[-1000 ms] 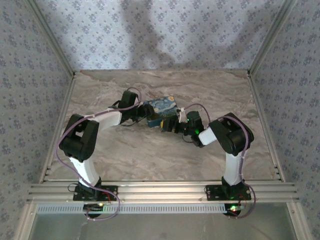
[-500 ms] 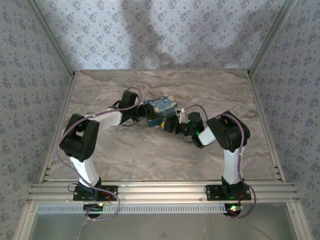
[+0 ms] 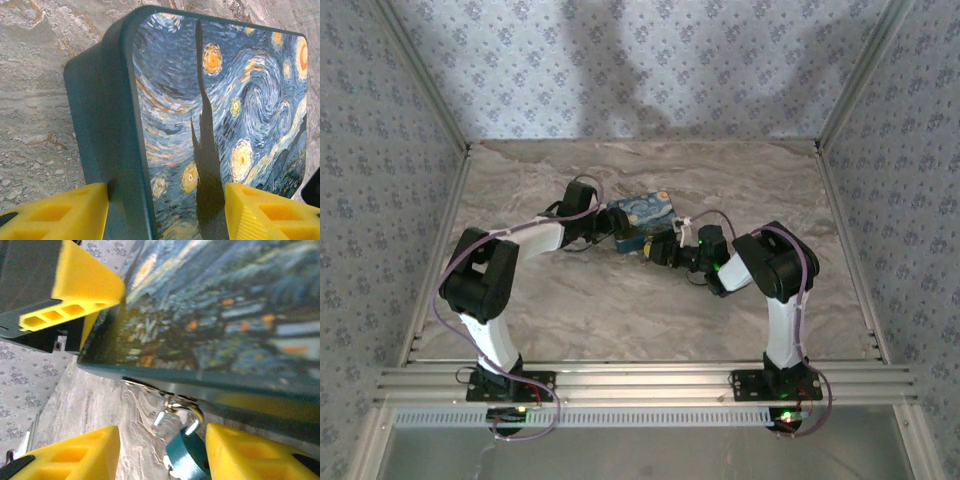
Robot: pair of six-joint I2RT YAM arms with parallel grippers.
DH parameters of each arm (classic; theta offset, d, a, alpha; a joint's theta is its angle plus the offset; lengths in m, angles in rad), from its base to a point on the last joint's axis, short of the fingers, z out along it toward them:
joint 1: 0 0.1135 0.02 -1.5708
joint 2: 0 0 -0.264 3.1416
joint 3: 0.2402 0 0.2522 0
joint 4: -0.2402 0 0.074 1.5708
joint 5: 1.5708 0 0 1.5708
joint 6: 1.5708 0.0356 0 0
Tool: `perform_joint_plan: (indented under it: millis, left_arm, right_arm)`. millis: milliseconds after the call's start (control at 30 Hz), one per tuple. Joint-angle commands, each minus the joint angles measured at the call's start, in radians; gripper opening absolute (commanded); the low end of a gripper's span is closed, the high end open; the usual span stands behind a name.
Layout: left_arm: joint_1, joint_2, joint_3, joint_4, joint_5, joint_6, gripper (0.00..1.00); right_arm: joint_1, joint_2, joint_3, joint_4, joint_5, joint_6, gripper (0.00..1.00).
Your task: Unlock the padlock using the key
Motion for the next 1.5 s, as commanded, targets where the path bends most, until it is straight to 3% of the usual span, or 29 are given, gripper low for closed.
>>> perform_joint_plan:
  millis: [0, 600, 1467]
  left_arm:
    - [-0.009, 0.039, -0.021, -0.049, -0.041, 0.000, 0.60]
    - [-0.011, 0.037, -0.023, -0.049, -0.044, 0.000, 0.60]
    - [-0.015, 0.034, -0.026, -0.046, -0.050, -0.004, 0.60]
  right_arm:
    - [-0.012, -0.010, -0.011, -0.049, 0.050, -0.044, 0.54]
    - [0.016, 0.051, 0.066, 0.020, -0.044, -0.002, 0.53]
    - [-0.008, 0.046, 0.039, 0.018, -0.003, 0.020, 0.07]
